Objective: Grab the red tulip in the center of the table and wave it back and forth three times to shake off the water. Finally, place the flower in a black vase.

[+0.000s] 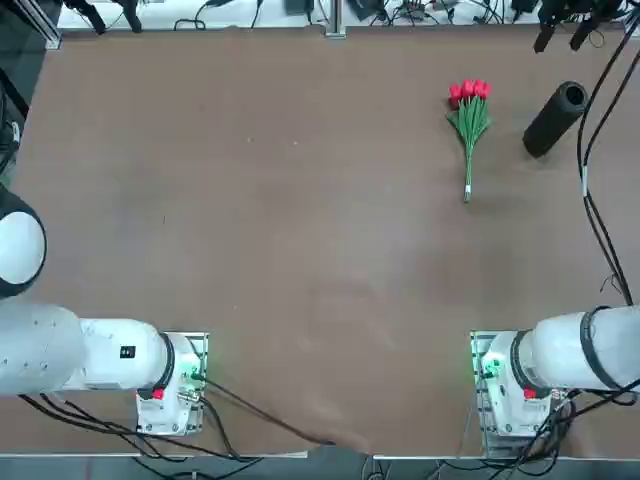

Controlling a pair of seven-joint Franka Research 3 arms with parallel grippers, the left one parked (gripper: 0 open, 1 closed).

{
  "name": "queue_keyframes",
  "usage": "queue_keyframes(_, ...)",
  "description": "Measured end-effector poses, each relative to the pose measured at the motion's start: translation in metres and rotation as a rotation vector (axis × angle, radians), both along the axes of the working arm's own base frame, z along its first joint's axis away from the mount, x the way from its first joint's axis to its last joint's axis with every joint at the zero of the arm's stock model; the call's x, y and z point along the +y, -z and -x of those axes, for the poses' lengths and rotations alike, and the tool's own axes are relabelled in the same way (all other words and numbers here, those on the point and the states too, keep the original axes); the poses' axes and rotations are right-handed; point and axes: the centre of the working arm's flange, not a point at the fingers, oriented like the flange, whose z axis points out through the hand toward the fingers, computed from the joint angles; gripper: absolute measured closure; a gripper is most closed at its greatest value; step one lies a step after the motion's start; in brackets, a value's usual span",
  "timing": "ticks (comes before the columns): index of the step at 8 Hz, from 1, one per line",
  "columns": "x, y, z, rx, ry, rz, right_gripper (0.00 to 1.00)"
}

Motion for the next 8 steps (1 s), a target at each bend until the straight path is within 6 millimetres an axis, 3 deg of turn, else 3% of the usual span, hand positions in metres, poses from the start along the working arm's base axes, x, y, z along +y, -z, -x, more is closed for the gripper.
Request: queue_keyframes(8, 0.0013, 0.0026, 0.0014, 0.021, -0.001, 0.001, 0.0)
